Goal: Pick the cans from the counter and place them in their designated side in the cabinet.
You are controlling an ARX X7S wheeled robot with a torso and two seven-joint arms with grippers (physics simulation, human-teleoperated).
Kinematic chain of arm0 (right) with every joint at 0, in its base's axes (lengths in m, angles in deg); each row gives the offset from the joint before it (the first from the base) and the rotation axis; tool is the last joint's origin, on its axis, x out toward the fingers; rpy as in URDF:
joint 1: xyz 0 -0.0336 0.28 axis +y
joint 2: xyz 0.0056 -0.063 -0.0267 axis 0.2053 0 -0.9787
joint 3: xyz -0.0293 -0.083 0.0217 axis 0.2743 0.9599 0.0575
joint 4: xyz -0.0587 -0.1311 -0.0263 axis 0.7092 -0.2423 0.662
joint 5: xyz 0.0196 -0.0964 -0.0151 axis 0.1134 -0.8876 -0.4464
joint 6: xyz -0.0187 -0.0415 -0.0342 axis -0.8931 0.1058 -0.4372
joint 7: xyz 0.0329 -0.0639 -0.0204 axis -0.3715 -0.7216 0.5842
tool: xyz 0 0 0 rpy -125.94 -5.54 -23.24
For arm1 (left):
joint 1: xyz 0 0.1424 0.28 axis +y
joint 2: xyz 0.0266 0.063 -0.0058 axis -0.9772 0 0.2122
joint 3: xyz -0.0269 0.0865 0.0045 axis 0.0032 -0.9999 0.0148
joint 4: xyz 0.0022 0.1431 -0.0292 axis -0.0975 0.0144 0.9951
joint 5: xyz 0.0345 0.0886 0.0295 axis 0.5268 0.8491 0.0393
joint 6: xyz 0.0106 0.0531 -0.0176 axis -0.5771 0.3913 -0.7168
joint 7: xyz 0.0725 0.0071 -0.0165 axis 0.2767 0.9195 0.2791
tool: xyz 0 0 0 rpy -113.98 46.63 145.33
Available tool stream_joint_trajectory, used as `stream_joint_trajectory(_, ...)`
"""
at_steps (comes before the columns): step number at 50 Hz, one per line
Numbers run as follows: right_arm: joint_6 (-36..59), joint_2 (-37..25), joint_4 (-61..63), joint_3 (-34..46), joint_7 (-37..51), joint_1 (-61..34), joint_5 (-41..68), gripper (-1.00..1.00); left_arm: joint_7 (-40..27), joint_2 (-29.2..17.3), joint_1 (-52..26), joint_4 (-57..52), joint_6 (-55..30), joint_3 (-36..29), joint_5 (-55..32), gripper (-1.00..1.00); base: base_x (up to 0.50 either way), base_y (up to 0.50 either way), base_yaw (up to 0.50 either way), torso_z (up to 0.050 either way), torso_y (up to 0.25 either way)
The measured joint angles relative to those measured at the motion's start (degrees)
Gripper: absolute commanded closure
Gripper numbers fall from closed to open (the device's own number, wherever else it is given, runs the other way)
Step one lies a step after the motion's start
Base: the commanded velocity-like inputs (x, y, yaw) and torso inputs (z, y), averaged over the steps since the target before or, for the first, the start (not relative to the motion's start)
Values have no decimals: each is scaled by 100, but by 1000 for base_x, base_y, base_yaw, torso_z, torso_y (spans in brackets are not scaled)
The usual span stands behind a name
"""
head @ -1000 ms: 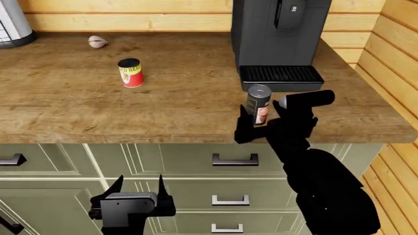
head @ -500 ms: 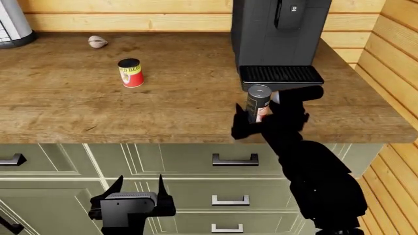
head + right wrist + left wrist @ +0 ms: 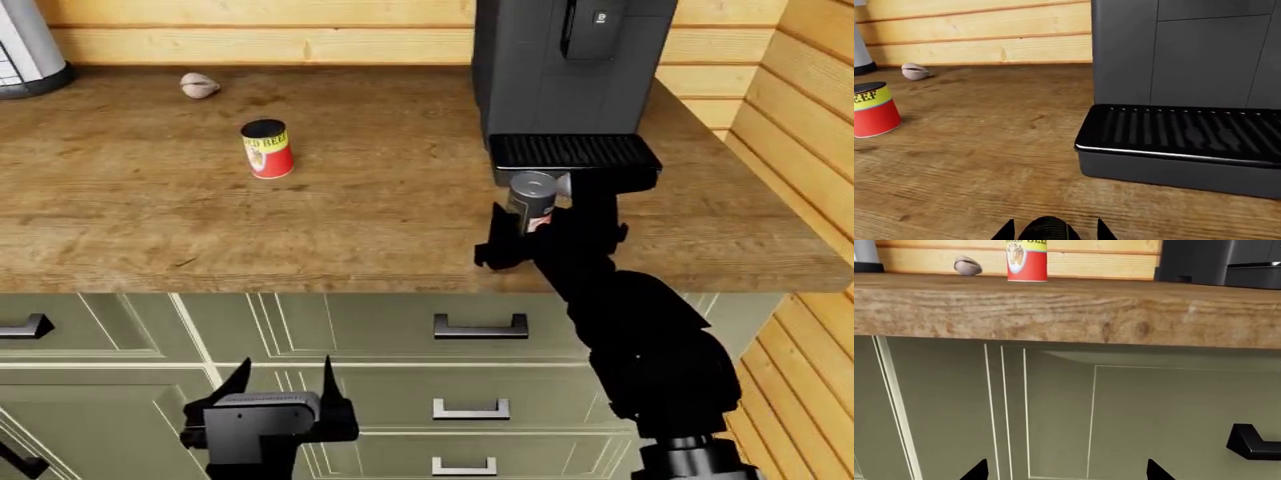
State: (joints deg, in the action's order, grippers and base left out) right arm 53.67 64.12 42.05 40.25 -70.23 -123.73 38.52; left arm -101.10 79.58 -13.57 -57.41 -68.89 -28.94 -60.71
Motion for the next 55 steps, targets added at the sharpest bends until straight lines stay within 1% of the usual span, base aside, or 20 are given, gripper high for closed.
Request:
stream_joint_trajectory(8,752,-179,1147,-248,366,77,309,100,-24,-28,-22,-98,-15,-6,-54,-100,0,0,0,0,0)
stream_joint_trajectory(13,1378,-283,2001,-569,679,49,612,100,-25,-149,-79,-504,-489,20,-296,-100,0,0,0,0,0)
stream_joint_trajectory(17,1984,-375,2671,-871,973,-48,872,100,-87,-349,-260,-1090,-1218,114,-640,-100,0,0,0,0,0)
stream_joint_trajectory(21,2617,-481,3266,-1163,1221,-207,1147,100,-198,-599,-676,-1732,-2190,316,-1185,-100,0,0,0,0,0)
stream_joint_trajectory(25,3261,-587,3746,-1444,1414,-458,1439,100,-293,-855,-1308,-2230,-3193,545,-1817,-100,0,0,0,0,0)
stream_joint_trajectory(30,4019,-693,4127,-1775,1610,-945,1777,100,-282,-1120,-2265,-2454,-4217,717,-2474,-100,0,0,0,0,0)
stream_joint_trajectory(36,4703,-775,4078,-1997,1821,-1796,2082,100,12,-1405,-3431,-2264,-4871,647,-2815,-100,0,0,0,4,0)
stream_joint_trajectory(42,5031,-930,3612,-1889,1905,-2763,2244,100,286,-1562,-4370,-1840,-5128,498,-2851,-100,0,0,0,50,15)
stream_joint_trajectory(47,5012,-1080,3026,-1612,1805,-3595,2240,100,409,-1607,-4950,-1514,-5242,435,-2845,-100,0,0,0,50,16)
stream_joint_trajectory(55,4656,-1265,1988,-1053,1459,-4696,2067,100,493,-1614,-5573,-1093,-5373,341,-2805,-100,0,0,0,50,17)
